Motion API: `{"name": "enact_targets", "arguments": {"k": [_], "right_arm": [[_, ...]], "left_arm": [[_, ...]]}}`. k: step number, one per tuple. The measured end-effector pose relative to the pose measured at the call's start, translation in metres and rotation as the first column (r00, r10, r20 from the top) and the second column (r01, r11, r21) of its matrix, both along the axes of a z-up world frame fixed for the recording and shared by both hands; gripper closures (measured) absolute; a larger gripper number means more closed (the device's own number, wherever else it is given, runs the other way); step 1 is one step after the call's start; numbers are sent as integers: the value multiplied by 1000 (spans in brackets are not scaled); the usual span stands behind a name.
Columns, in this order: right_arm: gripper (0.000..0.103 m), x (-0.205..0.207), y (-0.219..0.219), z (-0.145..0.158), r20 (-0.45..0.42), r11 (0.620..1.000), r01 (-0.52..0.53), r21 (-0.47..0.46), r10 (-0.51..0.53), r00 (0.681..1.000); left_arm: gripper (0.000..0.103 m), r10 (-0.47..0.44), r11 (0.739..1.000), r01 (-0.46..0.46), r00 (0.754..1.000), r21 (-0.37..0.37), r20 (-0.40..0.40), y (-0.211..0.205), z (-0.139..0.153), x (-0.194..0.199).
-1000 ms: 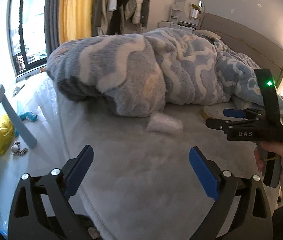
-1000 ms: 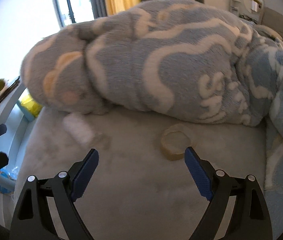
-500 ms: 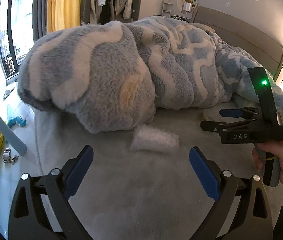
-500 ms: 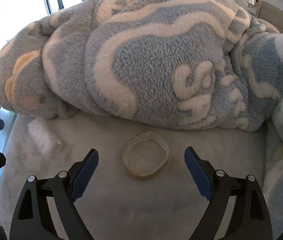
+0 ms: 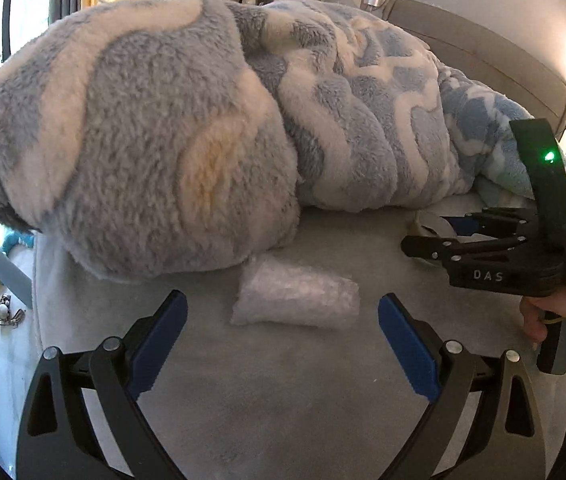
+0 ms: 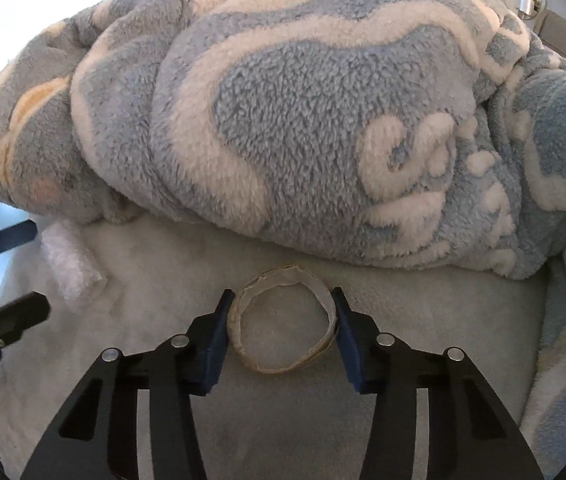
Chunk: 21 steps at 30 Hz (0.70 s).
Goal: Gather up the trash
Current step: 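Grasp the bubble-wrap roll with the left tool while the right tool grasps the brown tape ring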
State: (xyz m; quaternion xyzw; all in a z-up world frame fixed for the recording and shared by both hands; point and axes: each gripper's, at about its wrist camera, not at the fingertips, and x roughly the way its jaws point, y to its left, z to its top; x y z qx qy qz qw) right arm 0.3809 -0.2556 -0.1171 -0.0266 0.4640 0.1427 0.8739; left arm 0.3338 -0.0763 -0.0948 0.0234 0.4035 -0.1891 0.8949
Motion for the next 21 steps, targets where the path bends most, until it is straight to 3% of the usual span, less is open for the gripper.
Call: {"name": "enact_targets", "arguments": {"k": [9, 15, 17, 21], "right_arm": [[56, 3, -12, 11, 10, 999, -19, 37, 19, 1000], [56, -4, -23, 23, 12, 998, -28, 57, 28, 1000], [56, -6, -37, 23, 12, 998, -28, 58, 27, 1000], [56, -22, -51, 27, 16, 998, -28, 55, 27, 999]], "left_arm": [[5, 32, 999, -33, 999, 42, 5, -13, -9, 9], [7, 13, 990, -14, 1000, 144, 9, -36, -21, 13], [24, 18, 986, -19, 1000, 169, 8, -39, -24, 14], [33, 32, 983, -33, 999, 180, 8, -42, -24, 15]]}}
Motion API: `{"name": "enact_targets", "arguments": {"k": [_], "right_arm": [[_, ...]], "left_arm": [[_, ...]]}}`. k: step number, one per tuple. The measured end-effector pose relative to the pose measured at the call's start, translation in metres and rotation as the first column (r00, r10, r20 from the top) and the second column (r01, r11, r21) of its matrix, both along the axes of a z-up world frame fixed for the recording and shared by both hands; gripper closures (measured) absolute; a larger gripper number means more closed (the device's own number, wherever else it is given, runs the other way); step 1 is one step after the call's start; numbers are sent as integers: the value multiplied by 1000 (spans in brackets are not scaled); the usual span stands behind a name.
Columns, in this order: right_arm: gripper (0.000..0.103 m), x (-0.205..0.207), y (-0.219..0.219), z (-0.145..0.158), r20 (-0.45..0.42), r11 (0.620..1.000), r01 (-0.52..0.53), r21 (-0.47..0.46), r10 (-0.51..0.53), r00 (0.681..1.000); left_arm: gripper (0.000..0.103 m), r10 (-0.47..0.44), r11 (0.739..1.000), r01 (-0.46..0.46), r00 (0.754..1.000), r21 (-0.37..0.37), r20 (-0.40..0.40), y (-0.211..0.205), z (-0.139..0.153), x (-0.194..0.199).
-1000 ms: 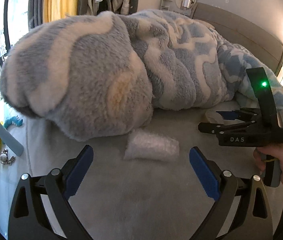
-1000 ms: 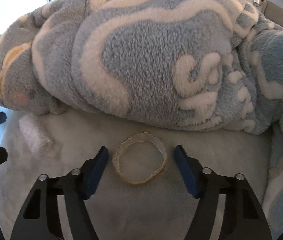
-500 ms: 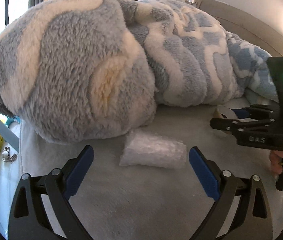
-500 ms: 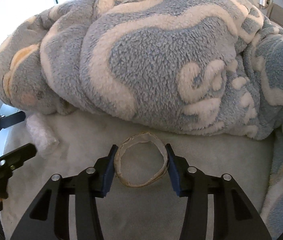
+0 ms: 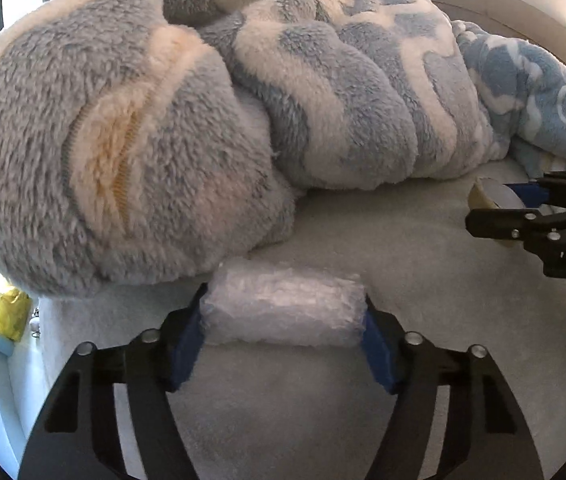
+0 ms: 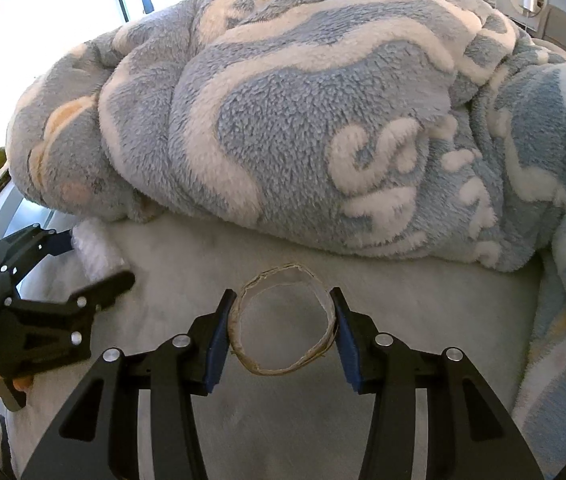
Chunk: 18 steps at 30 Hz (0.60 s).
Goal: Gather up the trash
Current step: 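Grasp the bubble-wrap roll with the left tool while the right tool grasps the brown tape ring, then carry the bubble wrap with the left tool into the bin and release while the right tool carries the ring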
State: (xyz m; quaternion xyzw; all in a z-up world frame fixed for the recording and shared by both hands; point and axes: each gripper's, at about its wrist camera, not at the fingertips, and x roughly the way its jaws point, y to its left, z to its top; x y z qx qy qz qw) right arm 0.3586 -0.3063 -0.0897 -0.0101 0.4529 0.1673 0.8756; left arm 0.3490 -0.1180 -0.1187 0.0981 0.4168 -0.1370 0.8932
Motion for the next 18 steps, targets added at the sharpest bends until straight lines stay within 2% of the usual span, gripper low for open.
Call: {"name": "enact_targets", "arguments": {"k": [11, 18], "right_arm": [[56, -42, -22, 32, 27, 1000, 14, 16, -14, 1000], [56, -74, -19, 45, 41, 1000, 2, 23, -3, 999]], "left_arm": [[34, -16, 997, 17, 1000, -73, 14, 7, 24, -21], [34, 0, 995, 1, 1000, -99, 13, 33, 35, -48]]}}
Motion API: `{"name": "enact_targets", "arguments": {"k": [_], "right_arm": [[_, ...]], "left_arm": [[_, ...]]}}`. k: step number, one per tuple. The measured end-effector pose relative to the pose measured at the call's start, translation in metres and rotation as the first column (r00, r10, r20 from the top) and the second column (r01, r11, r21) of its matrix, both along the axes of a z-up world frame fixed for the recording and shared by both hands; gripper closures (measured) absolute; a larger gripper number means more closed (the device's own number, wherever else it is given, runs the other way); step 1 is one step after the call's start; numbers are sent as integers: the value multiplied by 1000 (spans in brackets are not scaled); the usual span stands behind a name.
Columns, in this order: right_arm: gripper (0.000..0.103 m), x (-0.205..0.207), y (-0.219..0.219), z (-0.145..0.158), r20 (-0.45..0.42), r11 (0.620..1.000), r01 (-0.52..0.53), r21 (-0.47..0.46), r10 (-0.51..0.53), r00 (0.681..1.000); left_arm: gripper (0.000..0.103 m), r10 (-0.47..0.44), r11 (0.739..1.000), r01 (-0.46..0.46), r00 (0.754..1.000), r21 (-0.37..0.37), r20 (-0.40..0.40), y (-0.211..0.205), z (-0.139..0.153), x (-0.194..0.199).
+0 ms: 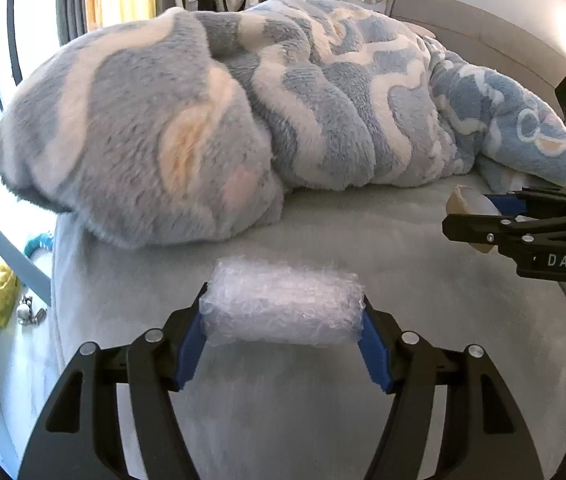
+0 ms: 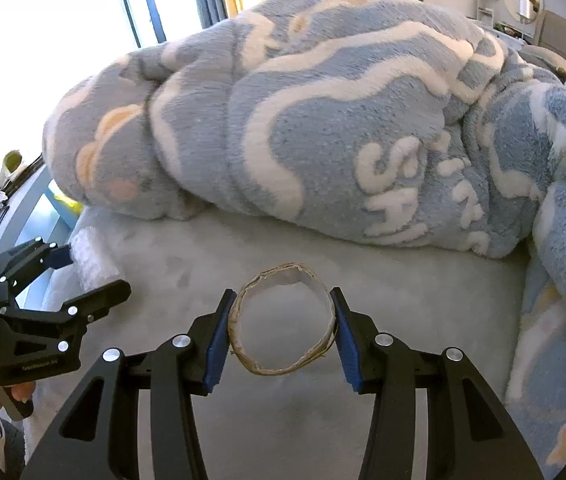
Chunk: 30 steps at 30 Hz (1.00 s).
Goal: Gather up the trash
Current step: 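Carry the bubble wrap with the left tool into the bin and release while the right tool carries the ring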
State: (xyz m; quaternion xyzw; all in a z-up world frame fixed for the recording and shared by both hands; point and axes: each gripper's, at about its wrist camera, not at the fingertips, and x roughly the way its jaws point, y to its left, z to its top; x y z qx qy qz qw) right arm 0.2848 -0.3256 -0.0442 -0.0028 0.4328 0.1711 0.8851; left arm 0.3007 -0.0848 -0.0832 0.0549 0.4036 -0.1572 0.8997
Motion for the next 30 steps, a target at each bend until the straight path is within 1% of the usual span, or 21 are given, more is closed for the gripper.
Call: {"name": "enact_targets", "arguments": {"k": [5, 11, 15, 16, 18, 20, 25, 30], "right_arm": [[55, -19, 6, 9, 11, 1000, -14, 4, 14, 1000], [55, -42, 16, 17, 20, 999, -31, 7, 31, 999], [56, -47, 26, 21, 25, 999, -46, 9, 46, 999], [56, -55, 30, 19, 26, 999, -48, 9, 48, 998], [56, -57, 39, 18, 29, 998, -56, 11, 56, 998], [56, -61, 48, 17, 33, 998, -63, 17, 63, 998], [55, -71, 88, 11, 44, 995, -94, 13, 94, 995], [56, -83, 130, 8, 54, 992, -124, 22, 122, 991]], "left_arm": [[34, 22, 999, -22, 1000, -25, -6, 21, 6, -26], [34, 48, 998, -49, 999, -32, -13, 37, 11, -55], [34, 64, 997, -64, 998, -34, -11, 46, 14, -71], [34, 69, 997, -70, 998, -34, -11, 49, 15, -76], [34, 81, 996, -81, 997, -37, -15, 55, 16, -84], [34, 95, 994, -96, 995, -45, -16, 64, 18, -94], [34, 130, 990, -130, 991, -52, -12, 83, 24, -117], [34, 189, 980, -190, 982, -58, -25, 109, 25, -136]]}}
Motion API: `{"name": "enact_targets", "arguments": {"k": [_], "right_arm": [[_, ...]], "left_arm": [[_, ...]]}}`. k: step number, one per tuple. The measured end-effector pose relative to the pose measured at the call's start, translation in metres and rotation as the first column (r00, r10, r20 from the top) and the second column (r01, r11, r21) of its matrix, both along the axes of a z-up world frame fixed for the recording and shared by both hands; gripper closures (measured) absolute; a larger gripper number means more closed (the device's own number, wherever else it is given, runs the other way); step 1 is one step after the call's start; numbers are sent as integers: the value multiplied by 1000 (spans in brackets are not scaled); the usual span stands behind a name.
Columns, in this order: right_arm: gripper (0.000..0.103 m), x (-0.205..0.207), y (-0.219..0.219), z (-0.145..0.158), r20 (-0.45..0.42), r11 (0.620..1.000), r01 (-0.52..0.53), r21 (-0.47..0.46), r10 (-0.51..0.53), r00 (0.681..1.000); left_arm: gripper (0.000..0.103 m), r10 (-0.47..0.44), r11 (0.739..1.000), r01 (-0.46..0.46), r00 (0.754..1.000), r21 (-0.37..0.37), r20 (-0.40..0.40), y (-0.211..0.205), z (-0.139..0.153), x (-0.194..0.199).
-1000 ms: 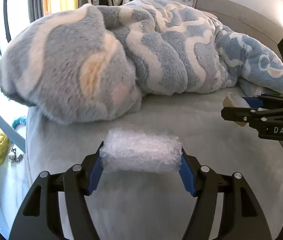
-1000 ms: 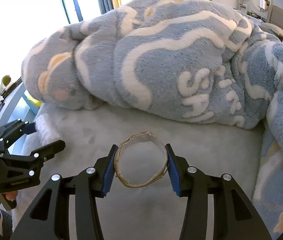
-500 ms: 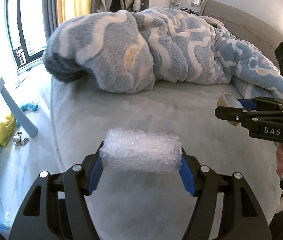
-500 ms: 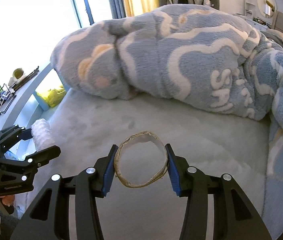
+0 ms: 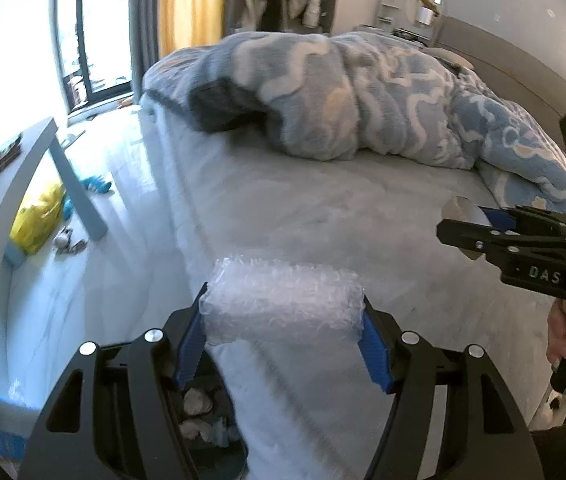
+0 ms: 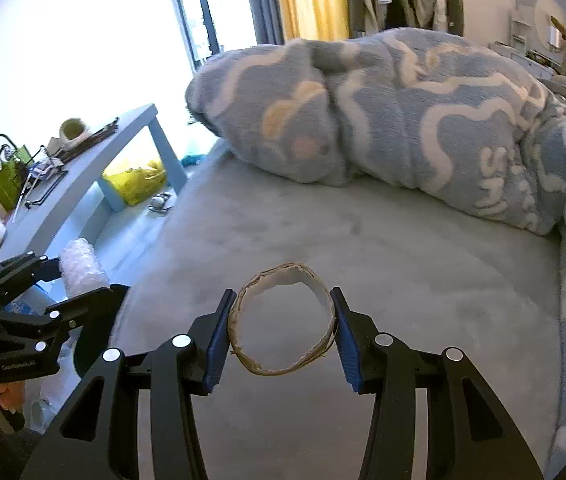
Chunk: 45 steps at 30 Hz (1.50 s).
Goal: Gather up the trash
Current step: 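Carry the bubble wrap with the left tool into the bin and release while the right tool carries the ring, then lower the brown tape ring with the right tool into the teal bin and open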
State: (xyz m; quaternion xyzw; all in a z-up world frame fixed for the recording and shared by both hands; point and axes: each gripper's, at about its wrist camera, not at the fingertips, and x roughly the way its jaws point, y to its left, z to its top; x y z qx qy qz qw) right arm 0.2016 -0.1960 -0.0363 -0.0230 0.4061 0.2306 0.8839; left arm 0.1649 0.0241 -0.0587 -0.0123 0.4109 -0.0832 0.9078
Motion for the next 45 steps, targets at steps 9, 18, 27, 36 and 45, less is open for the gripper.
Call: {"name": "enact_targets", "arguments": {"k": [9, 18, 27, 36, 45], "right_arm": [[55, -21, 49, 3, 21, 996, -89, 6, 89, 996], [55, -19, 107, 9, 37, 987, -155, 36, 154, 987], [55, -19, 164, 1, 22, 976, -215, 38, 214, 977], [55, -22, 209, -11, 5, 964, -263, 34, 263, 965], [56, -24, 243, -28, -27, 955, -294, 28, 295, 955]], "left_arm": [[34, 133, 988, -136, 990, -66, -56, 58, -5, -14], [34, 197, 978, -204, 969, -35, -150, 106, -30, -19], [34, 216, 975, -222, 936, 10, -279, 138, -64, -30], [34, 188, 978, -207, 908, -8, -375, 152, -82, -43], [22, 176, 980, -198, 893, -10, -414, 164, -90, -50]]}}
